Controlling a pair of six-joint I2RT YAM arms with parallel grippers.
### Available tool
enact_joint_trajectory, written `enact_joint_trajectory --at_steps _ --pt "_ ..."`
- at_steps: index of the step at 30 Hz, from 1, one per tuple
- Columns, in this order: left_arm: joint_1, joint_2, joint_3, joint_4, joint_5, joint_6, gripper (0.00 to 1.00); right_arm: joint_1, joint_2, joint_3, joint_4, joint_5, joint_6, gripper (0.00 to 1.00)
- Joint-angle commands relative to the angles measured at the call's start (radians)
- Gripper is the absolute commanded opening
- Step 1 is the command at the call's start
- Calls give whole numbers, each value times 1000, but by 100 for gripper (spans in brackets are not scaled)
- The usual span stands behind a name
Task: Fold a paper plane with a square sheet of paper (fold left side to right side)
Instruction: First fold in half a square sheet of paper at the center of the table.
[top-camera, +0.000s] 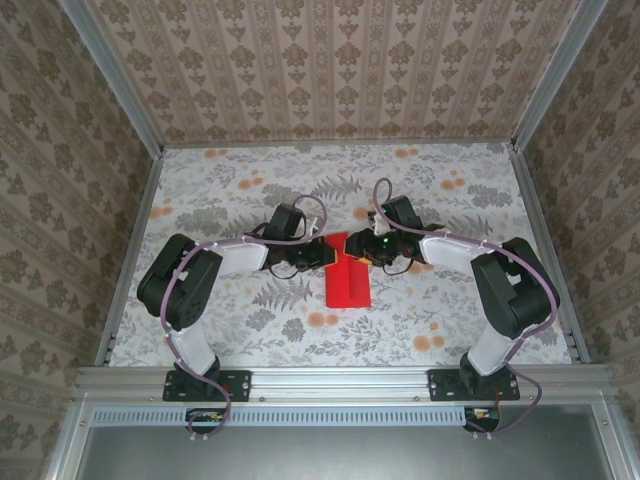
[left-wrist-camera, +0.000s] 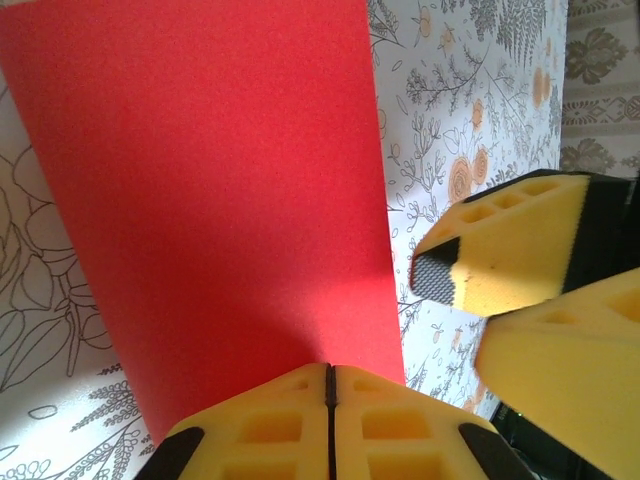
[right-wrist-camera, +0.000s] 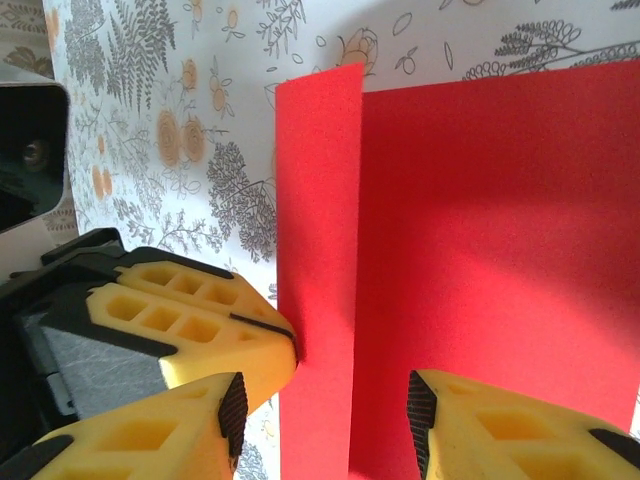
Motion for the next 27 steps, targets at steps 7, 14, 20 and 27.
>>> enact_joint_trajectory --at_steps 7,14,20,27 --pt "-5 -5 22 -18 -10 20 7 11 69 3 42 -74 49 33" --pt "-5 -11 25 -23 -11 26 5 12 83 11 54 -93 53 0" --pt "0 -61 31 -94 -23 64 15 12 62 31 -37 -9 3 0" --pt "12 -147 28 -247 -137 136 45 10 41 57 -152 113 -58 0"
